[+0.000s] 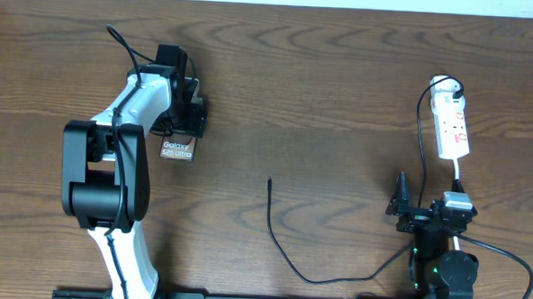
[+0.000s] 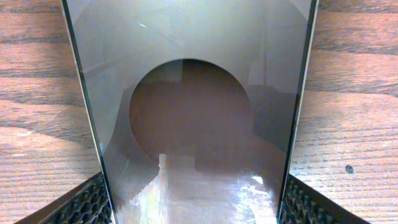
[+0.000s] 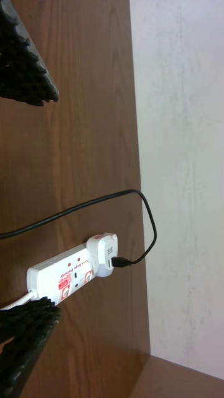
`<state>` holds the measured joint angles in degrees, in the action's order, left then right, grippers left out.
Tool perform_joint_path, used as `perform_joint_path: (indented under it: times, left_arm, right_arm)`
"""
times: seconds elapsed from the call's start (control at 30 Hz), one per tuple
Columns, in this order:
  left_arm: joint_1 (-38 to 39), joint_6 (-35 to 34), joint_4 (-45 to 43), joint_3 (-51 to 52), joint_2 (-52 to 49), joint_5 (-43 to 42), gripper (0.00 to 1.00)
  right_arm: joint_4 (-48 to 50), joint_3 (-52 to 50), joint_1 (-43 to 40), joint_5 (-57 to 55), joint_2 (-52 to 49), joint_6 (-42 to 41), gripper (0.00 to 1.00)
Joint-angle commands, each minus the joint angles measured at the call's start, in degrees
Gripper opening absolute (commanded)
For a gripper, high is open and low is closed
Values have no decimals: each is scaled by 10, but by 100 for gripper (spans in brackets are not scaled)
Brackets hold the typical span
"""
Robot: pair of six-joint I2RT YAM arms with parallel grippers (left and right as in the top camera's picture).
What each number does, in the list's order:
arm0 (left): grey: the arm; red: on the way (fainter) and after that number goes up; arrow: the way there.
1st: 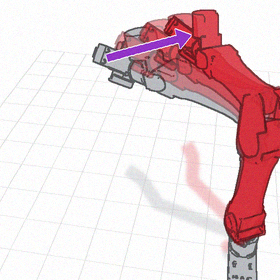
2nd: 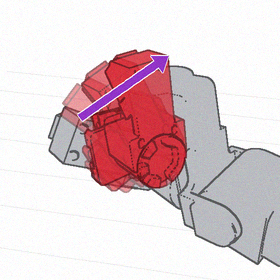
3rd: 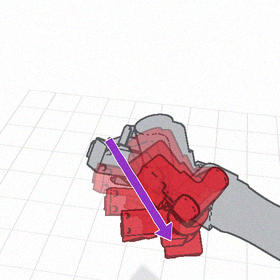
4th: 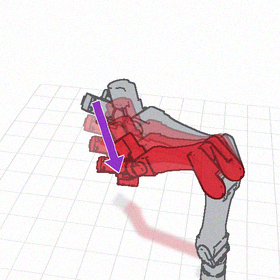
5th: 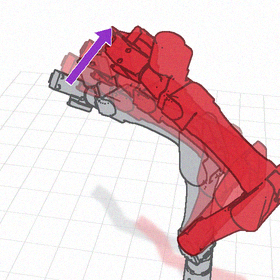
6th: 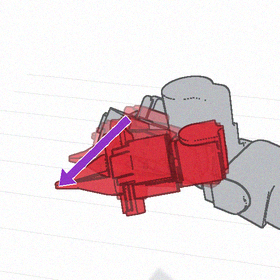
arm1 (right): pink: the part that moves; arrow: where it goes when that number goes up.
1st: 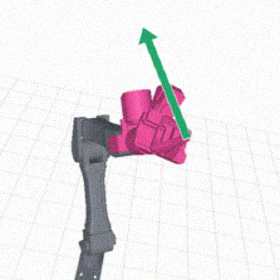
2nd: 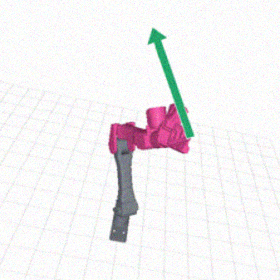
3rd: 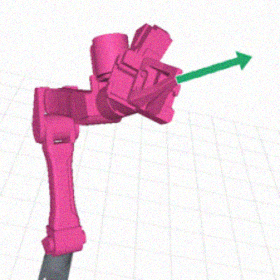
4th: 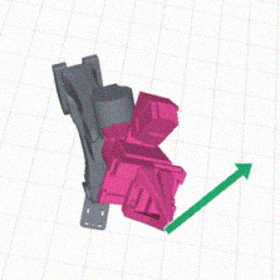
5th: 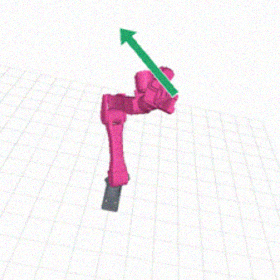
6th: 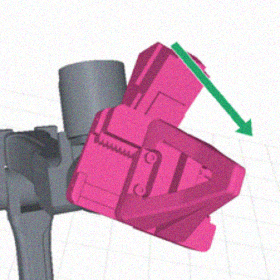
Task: Plug charger to phone and switch on socket
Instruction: 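Close the left gripper on the phone's long edges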
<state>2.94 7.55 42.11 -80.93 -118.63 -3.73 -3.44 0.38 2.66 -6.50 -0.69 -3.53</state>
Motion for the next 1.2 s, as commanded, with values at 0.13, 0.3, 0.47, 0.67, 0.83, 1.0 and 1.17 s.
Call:
perform_joint_path:
  times: [0.13, 0.3, 0.47, 0.67, 0.83, 1.0, 1.17]
  left_arm:
    - [-1, 3, 4, 8, -19, -2, 76]
    - [-1, 3, 4, 8, -19, -2, 73]
    - [-1, 3, 4, 8, -19, -2, 73]
    - [-1, 3, 4, 8, -19, -2, 72]
    - [-1, 3, 4, 8, -19, -2, 71]
    - [-1, 3, 4, 8, -19, -2, 68]
    - [-1, 3, 4, 8, -19, -2, 68]
  right_arm:
    - [-2, -1, 4, -8, 3, -7, 99]
    - [-2, -1, 4, -9, 3, -7, 99]
    - [-2, -1, 4, -8, 3, -7, 99]
    - [-2, -1, 4, -8, 3, -7, 99]
    - [-2, -1, 4, -8, 3, -7, 99]
    - [-2, -1, 4, -8, 3, -7, 99]
    - [-2, -1, 4, -8, 3, -7, 99]
